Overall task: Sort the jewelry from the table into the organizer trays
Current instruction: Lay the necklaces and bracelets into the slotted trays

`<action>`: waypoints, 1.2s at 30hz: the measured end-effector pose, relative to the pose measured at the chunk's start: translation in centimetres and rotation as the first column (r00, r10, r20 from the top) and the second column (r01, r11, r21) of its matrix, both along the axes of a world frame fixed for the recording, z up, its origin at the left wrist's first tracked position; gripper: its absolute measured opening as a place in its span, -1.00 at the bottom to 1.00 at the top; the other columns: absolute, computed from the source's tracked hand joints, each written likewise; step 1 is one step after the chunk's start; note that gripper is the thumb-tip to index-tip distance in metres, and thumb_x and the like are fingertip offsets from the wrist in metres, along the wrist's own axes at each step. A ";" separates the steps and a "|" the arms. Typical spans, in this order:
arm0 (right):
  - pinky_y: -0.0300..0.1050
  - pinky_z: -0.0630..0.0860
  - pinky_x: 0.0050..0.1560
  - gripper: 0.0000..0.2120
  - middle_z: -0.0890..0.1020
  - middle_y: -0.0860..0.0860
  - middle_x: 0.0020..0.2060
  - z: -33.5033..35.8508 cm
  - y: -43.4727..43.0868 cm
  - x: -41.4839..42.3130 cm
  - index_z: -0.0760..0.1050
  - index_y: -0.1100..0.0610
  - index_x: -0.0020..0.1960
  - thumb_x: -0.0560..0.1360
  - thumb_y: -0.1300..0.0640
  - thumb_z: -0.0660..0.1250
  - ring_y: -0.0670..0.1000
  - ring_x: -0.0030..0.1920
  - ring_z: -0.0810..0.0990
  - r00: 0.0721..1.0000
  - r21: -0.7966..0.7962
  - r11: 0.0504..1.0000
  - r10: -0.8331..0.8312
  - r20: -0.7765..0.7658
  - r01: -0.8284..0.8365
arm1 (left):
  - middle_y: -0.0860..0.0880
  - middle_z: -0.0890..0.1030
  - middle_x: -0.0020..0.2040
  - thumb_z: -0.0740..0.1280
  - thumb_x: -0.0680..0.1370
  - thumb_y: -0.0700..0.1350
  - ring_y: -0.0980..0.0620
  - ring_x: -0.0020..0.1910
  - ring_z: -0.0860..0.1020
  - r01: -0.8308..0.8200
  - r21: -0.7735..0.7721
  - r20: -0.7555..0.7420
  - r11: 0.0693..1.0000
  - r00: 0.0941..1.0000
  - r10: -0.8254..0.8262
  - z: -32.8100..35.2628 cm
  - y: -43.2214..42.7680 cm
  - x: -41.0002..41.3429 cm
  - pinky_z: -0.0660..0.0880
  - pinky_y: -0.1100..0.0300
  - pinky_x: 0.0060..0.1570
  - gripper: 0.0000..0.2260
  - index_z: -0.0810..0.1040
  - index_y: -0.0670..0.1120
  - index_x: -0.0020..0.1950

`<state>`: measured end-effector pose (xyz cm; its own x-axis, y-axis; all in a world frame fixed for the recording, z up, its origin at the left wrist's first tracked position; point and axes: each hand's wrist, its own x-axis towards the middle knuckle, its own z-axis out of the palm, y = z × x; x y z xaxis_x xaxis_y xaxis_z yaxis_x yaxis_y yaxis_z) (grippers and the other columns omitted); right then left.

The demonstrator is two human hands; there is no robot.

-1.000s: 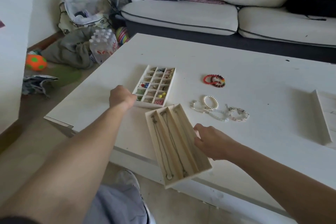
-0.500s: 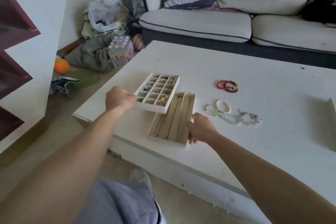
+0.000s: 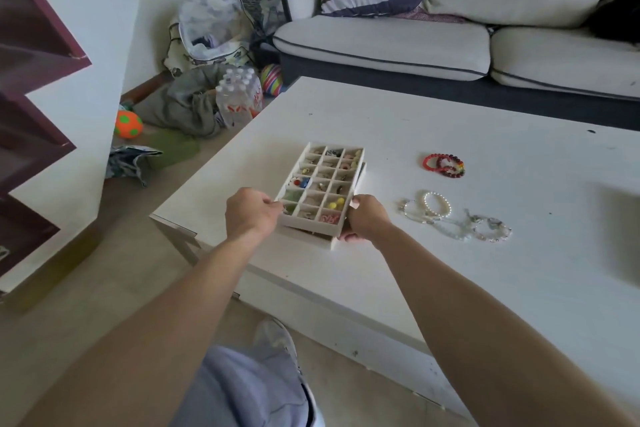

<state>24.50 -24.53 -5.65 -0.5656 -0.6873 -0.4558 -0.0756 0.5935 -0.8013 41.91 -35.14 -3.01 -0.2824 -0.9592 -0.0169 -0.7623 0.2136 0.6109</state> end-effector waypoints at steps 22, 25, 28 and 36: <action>0.03 0.70 -0.20 -0.52 0.66 0.16 -0.18 -1.3 -0.8 0.2 0.53 0.25 -0.08 0.70 -0.04 -0.02 0.09 -0.39 0.66 0.989 -0.105 0.984 -0.148 -0.013 0.145 | -0.08 0.33 -0.43 0.27 0.54 -0.24 -0.12 -0.34 0.29 0.183 -0.020 0.088 0.983 0.980 -0.180 -2.0 -1.5 -0.3 0.16 0.09 -0.37 -0.64 0.23 -0.10 -0.41; 0.05 0.70 -0.17 -0.55 0.65 0.11 -0.19 -1.4 -1.0 -0.1 0.52 0.18 -0.11 0.69 -0.01 -0.02 0.07 -0.37 0.65 0.985 -0.132 0.977 -0.171 0.002 0.170 | -0.13 0.41 -0.38 0.27 0.54 -0.24 -0.15 -0.30 0.33 0.168 -0.017 0.054 0.986 0.985 -0.167 -2.4 -2.0 -0.7 0.19 0.10 -0.32 -0.74 0.33 -0.18 -0.34; -0.05 0.67 -0.25 -0.61 0.66 0.07 -0.10 -1.5 -1.1 -0.4 0.56 0.14 0.03 0.67 -0.02 0.01 0.06 -0.30 0.64 0.987 -0.159 0.974 -0.160 0.010 0.160 | -0.11 0.49 -0.37 0.25 0.56 -0.22 -0.18 -0.26 0.42 0.173 -0.005 0.042 0.985 0.984 -0.172 -2.5 -2.1 -1.3 0.25 0.10 -0.31 -0.76 0.39 -0.18 -0.31; -0.11 0.61 -0.36 -0.62 0.66 0.22 -0.01 -1.4 -1.2 -1.4 0.56 0.08 0.16 0.66 -0.06 0.04 0.16 -0.11 0.66 0.986 -0.181 0.970 -0.161 0.035 0.164 | -0.12 0.63 -0.22 0.22 0.55 -0.18 -0.21 -0.15 0.54 0.181 -0.009 0.077 0.984 0.981 -0.179 -2.5 -2.3 -2.5 0.47 0.05 -0.23 -0.83 0.56 -0.20 -0.16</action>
